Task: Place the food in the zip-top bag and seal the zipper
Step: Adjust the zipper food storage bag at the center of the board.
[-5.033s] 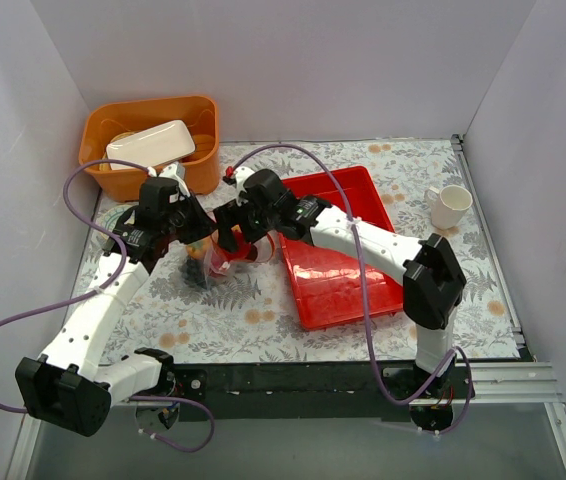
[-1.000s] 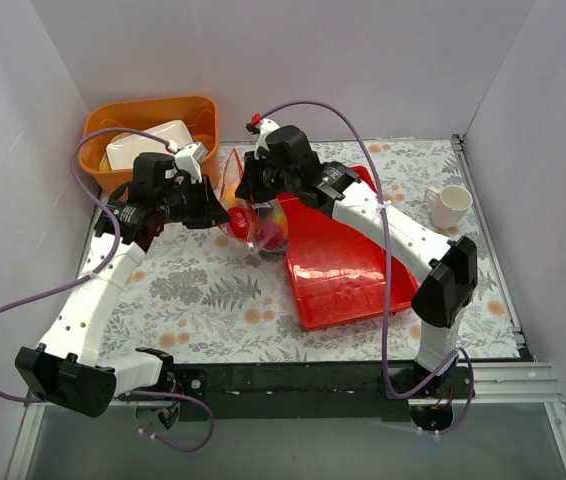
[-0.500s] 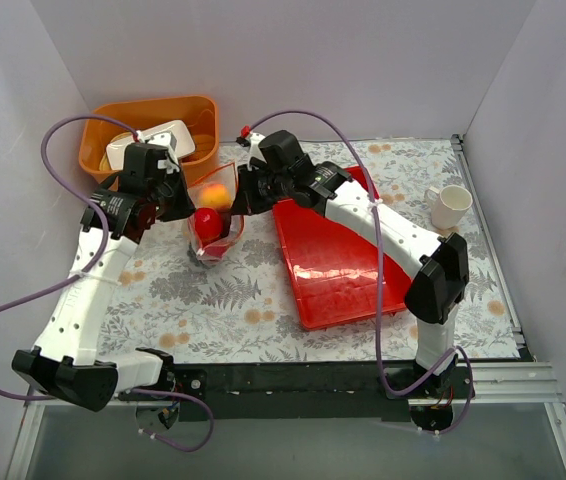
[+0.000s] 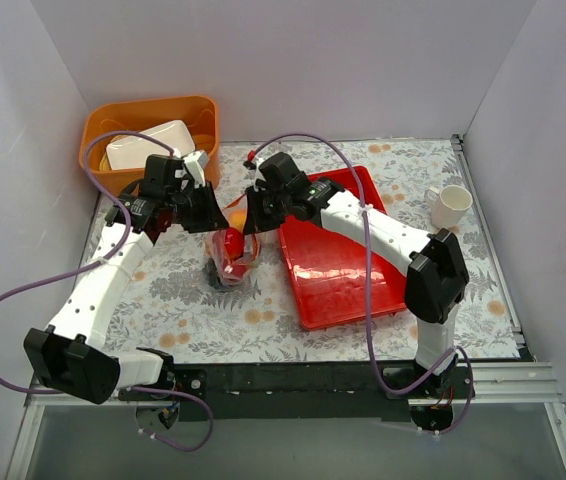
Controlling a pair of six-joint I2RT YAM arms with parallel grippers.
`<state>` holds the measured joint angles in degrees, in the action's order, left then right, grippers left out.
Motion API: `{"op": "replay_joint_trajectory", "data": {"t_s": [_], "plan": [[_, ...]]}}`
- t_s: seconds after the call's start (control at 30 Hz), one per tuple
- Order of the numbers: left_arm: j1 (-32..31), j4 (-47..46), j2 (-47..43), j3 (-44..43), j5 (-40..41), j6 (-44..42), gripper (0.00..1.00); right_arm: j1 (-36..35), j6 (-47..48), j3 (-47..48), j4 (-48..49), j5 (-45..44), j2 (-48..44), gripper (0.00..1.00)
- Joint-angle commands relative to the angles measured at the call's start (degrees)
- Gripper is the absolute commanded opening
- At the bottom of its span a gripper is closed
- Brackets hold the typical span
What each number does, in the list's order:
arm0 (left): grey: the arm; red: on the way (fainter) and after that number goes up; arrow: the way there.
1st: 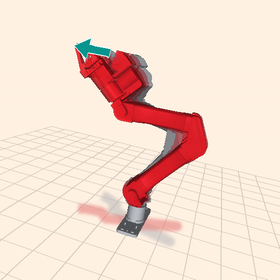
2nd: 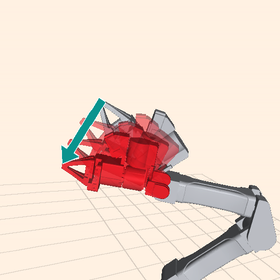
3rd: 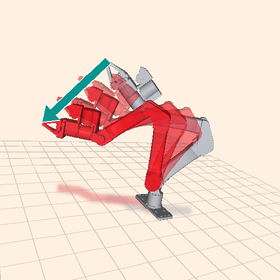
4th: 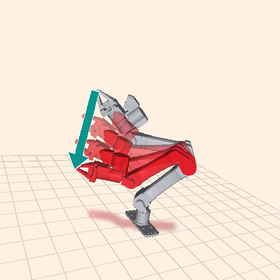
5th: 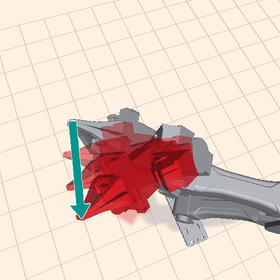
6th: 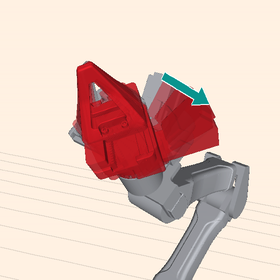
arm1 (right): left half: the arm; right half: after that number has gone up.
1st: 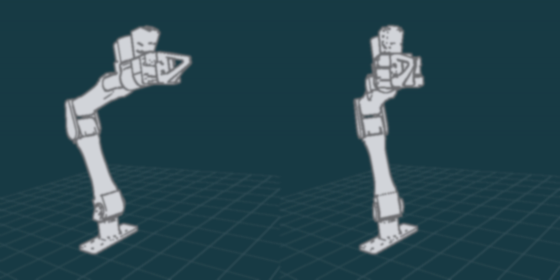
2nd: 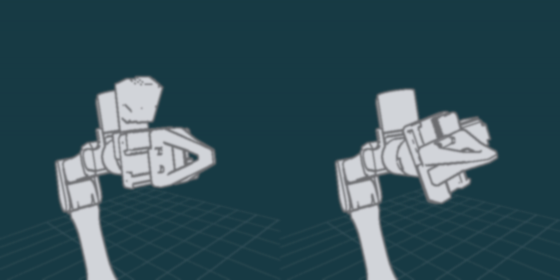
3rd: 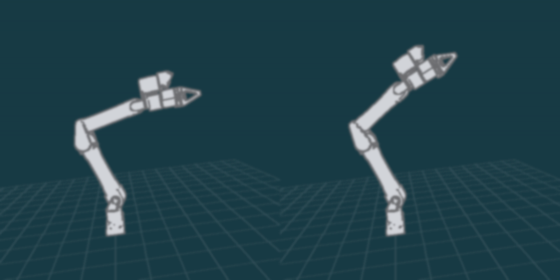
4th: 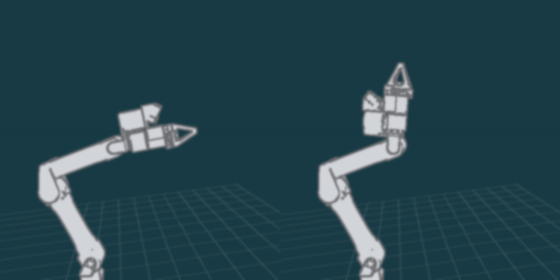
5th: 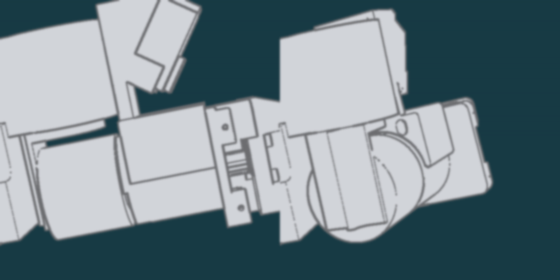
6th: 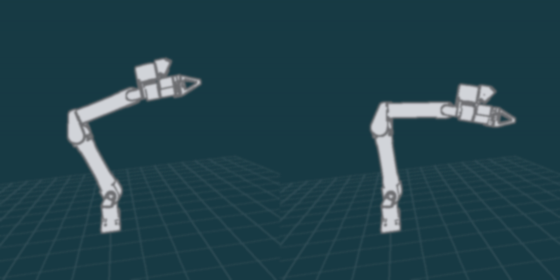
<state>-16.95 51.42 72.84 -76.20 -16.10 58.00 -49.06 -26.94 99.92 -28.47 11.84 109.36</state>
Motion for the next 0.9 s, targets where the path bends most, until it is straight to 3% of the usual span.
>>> {"op": "replay_joint_trajectory", "data": {"t_s": [0.0,0.13,0.3,0.37,0.47,0.57,0.7,0.87], "plan": [[0.0,-5.9,-1.6,1.5,-13.9,-0.5,0.13,0.8,-1.3,-2.2,2.8,-5.9,-5.9,0.01],[0.0,-6.0,-0.2,3.0,-17.0,-1.1,0.24,1.0,-2.4,-5.7,4.0,-8.3,-8.8,0.01],[0.1,-7.4,-1.6,5.0,-12.1,2.0,0.35,1.5,-5.1,-11.8,6.2,-13.7,-12.6,0.01],[0.0,-10.2,-4.4,5.8,-9.7,5.6,0.50,1.9,-5.8,-14.4,6.1,-14.3,-13.5,0.01],[0.1,-13.4,-8.8,7.0,-5.5,10.6,0.54,2.9,-6.4,-17.5,6.6,-14.1,-14.4,0.01],[0.2,-14.2,-13.3,8.2,-0.9,14.6,0.70,3.5,-6.6,-19.6,7.4,-13.9,-15.1,0.01],[0.1,-12.5,-18.5,11.0,2.1,22.5,0.72,3.7,-6.9,-20.9,7.8,-14.0,-15.7,0.01],[0.2,-15.9,-27.2,23.5,-1.6,33.3,0.73,3.8,-7.0,-22.1,8.1,-15.3,-16.9,0.01]]}}
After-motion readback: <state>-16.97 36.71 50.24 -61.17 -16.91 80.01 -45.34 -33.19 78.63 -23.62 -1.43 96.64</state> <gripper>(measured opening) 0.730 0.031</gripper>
